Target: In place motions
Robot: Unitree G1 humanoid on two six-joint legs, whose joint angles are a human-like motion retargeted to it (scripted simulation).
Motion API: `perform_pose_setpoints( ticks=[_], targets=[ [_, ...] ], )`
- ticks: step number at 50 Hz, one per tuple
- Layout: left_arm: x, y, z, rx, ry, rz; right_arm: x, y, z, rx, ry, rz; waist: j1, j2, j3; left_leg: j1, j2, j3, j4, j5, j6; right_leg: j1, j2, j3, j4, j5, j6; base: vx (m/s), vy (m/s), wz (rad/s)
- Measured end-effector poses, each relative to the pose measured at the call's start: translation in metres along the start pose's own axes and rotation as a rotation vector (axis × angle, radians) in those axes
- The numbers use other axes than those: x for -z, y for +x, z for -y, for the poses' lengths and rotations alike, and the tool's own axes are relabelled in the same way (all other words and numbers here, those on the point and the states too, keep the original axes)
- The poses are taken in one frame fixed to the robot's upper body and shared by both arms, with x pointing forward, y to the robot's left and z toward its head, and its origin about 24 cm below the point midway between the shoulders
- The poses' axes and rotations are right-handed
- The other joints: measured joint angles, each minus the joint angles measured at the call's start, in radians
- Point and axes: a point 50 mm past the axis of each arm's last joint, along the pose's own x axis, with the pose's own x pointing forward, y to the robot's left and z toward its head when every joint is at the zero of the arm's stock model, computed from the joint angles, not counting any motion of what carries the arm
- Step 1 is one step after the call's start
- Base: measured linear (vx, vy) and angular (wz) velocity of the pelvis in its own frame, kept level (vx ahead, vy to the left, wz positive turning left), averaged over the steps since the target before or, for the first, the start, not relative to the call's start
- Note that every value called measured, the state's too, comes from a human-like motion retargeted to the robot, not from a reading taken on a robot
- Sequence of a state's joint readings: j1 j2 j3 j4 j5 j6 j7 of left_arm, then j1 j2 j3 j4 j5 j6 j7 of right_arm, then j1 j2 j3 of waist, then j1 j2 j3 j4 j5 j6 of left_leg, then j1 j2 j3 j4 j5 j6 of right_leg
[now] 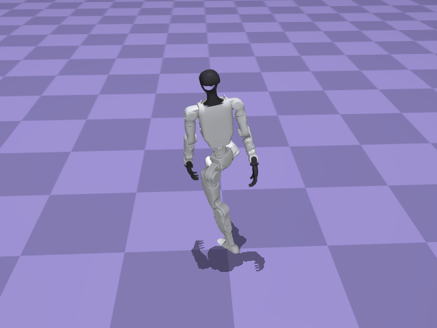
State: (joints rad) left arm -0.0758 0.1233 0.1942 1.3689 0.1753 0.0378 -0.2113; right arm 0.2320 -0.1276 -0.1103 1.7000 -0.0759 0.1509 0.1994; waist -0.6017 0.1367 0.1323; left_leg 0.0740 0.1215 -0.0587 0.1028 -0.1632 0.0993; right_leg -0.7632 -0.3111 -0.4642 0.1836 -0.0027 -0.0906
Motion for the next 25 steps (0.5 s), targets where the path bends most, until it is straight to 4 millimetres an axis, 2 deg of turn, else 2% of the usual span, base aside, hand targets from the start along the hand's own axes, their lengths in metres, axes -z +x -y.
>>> perform_pose_setpoints(
  ticks=[2, 6, 9, 11, 12, 13, 15, 17, 20, 22, 25],
  targets=[
    [0.013, -0.002, -0.006, -0.003, 0.012, -0.044, -0.014, -0.004, 0.001, -0.024, -0.047, 0.015, 0.056, -0.049, -0.032, 0.027, -0.046, 0.052, -0.006, -0.011, 0.000, 0.084, 0.021, 0.019, 0.043, 0.023, 0.023, 0.20, -0.03, -0.91],
    [0.067, -0.009, -0.002, -0.009, -0.012, -0.218, -0.045, -0.013, 0.005, 0.022, -0.139, 0.088, 0.152, -0.071, -0.123, 0.017, -0.091, 0.124, -0.021, -0.018, -0.006, 0.258, 0.055, -0.009, 0.201, 0.076, 0.063, 0.10, 0.03, -0.96],
    [0.112, -0.021, 0.004, -0.008, -0.077, -0.373, -0.083, -0.025, 0.006, 0.069, -0.235, 0.204, 0.219, -0.069, -0.155, 0.012, -0.094, 0.176, -0.029, -0.023, -0.017, 0.411, 0.102, -0.026, 0.322, 0.116, 0.069, -0.08, 0.09, -0.91],
    [0.139, -0.031, 0.010, 0.000, -0.136, -0.467, -0.112, -0.036, 0.004, 0.097, -0.310, 0.298, 0.251, -0.069, -0.166, 0.015, -0.094, 0.208, -0.040, -0.023, -0.026, 0.505, 0.160, 0.039, 0.357, 0.159, 0.088, -0.15, 0.11, -0.82],
    [0.152, -0.037, 0.013, 0.004, -0.166, -0.509, -0.127, -0.042, 0.001, 0.107, -0.348, 0.347, 0.264, -0.070, -0.175, 0.013, -0.098, 0.224, -0.046, -0.022, -0.030, 0.552, 0.190, 0.079, 0.347, 0.181, 0.115, -0.24, 0.12, -0.77],
    [0.164, -0.042, 0.015, 0.008, -0.193, -0.544, -0.141, -0.049, -0.002, 0.113, -0.385, 0.398, 0.271, -0.073, -0.187, 0.007, -0.107, 0.235, -0.050, -0.022, -0.034, 0.603, 0.212, 0.107, 0.310, 0.194, 0.170, -0.28, 0.12, -0.56],
    [0.185, -0.053, 0.020, 0.011, -0.235, -0.605, -0.166, -0.063, -0.011, 0.115, -0.450, 0.499, 0.268, -0.073, -0.214, -0.014, -0.118, 0.241, -0.055, -0.020, -0.044, 0.689, 0.244, 0.084, 0.195, 0.060, 0.166, -0.29, 0.12, -0.34],
    [0.201, -0.063, 0.023, 0.007, -0.273, -0.647, -0.188, -0.078, -0.023, 0.096, -0.510, 0.594, 0.282, -0.105, -0.245, -0.030, -0.159, 0.274, -0.059, -0.018, -0.051, 0.722, 0.240, 0.080, 0.029, 0.010, 0.124, -0.39, 0.12, -0.74],
    [0.214, -0.071, 0.024, 0.001, -0.322, -0.682, -0.213, -0.099, -0.044, 0.042, -0.587, 0.713, 0.356, -0.138, -0.265, -0.040, -0.181, 0.376, -0.070, -0.015, -0.066, 0.706, 0.234, 0.180, -0.068, 0.057, 0.139, -0.49, 0.12, -1.37],
    [0.205, -0.065, 0.026, 0.005, -0.332, -0.662, -0.228, -0.115, -0.053, 0.014, -0.622, 0.788, 0.355, -0.127, -0.234, -0.053, -0.163, 0.376, -0.065, -0.001, -0.074, 0.705, 0.227, 0.182, -0.102, 0.090, 0.155, -0.63, 0.16, -0.31],
    [0.187, -0.052, 0.028, 0.012, -0.352, -0.572, -0.241, -0.131, -0.065, 0.000, -0.707, 0.849, 0.325, -0.122, -0.207, -0.065, -0.157, 0.379, -0.067, 0.013, -0.083, 0.710, 0.255, 0.174, -0.145, 0.104, 0.131, -0.51, 0.12, 0.01]
  ],
)
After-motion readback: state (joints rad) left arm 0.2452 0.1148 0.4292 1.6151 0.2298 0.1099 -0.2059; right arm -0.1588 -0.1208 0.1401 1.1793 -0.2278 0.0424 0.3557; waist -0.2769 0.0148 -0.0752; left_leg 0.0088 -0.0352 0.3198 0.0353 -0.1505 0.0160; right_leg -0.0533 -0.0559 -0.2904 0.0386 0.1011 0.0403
